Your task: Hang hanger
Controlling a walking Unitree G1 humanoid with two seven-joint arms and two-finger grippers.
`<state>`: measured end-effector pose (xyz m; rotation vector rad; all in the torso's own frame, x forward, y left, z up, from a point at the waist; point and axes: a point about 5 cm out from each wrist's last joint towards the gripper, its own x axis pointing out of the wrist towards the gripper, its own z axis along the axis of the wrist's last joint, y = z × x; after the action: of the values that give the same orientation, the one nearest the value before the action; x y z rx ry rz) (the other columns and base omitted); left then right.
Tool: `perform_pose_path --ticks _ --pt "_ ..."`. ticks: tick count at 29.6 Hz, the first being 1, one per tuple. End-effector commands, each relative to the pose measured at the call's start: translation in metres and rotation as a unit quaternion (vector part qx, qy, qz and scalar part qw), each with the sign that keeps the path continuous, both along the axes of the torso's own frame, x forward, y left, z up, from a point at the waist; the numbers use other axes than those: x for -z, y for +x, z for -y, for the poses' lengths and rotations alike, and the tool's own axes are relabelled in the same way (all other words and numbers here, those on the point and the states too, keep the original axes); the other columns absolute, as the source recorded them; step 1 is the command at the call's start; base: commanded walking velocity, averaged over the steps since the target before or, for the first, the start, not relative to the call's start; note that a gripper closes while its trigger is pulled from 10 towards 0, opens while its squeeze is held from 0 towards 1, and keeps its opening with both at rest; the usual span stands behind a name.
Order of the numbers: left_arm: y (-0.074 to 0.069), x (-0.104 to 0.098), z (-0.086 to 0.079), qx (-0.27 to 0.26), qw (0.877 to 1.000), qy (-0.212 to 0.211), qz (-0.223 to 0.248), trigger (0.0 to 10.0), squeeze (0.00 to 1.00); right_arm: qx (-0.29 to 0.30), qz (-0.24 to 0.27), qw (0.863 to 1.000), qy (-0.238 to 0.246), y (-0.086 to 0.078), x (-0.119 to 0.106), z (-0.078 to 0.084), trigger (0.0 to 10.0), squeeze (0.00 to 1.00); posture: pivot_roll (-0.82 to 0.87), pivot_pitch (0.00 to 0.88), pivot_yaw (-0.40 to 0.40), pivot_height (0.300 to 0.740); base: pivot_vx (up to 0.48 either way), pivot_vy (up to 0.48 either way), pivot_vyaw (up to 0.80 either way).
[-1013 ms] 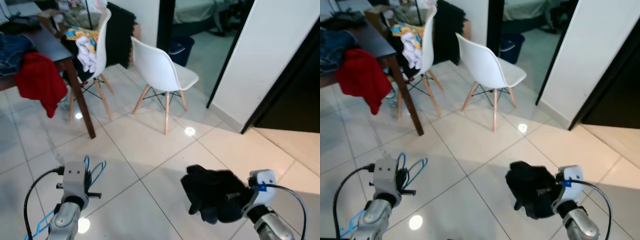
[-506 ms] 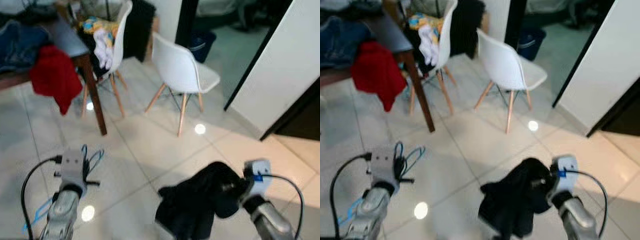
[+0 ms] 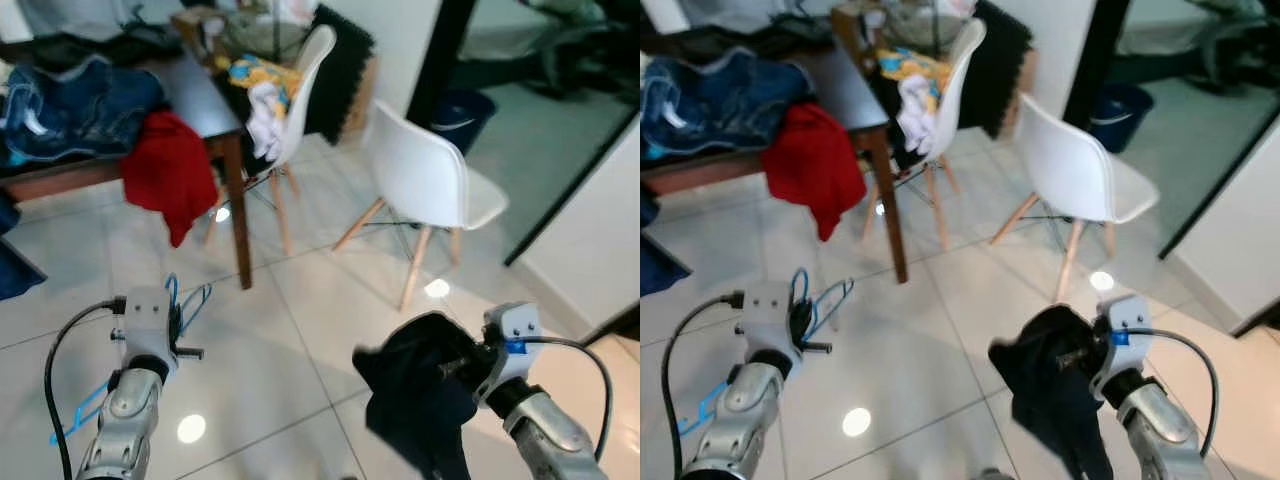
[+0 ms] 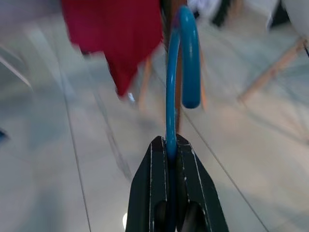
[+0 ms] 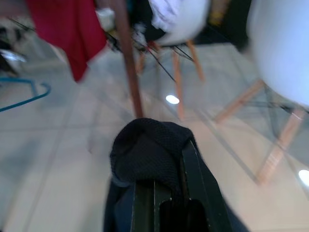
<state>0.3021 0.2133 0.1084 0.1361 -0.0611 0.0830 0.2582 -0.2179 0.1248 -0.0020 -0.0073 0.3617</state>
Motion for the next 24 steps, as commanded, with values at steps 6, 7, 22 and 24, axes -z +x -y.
perform_pose_path --ticks 6,7,22,24 --pt "0.012 -0.048 -0.002 -0.001 0.997 0.011 0.073 10.0 0.0 -0.058 0.082 0.995 -0.003 0.015 -0.057 -0.016 10.0 0.0 0.03 0.166 -0.064 0.74 0.372 0.0 0.8" --pt "0.012 -0.048 -0.002 -0.001 0.997 0.011 0.073 10.0 0.0 -0.058 0.082 0.995 -0.003 0.015 -0.057 -0.016 10.0 0.0 0.03 0.166 -0.064 0.74 0.371 0.0 0.8" --pt "0.012 -0.132 0.044 0.12 0.973 0.024 0.194 10.0 0.0 -0.057 0.134 0.988 0.045 0.036 -0.105 -0.033 10.0 0.0 0.05 0.169 -0.068 0.74 0.379 0.0 0.05" --pt "0.012 -0.144 0.056 0.143 0.967 0.032 0.208 10.0 0.0 -0.066 0.141 0.986 0.065 0.036 -0.115 -0.041 10.0 0.0 0.05 0.169 -0.068 0.74 0.388 0.0 0.0"
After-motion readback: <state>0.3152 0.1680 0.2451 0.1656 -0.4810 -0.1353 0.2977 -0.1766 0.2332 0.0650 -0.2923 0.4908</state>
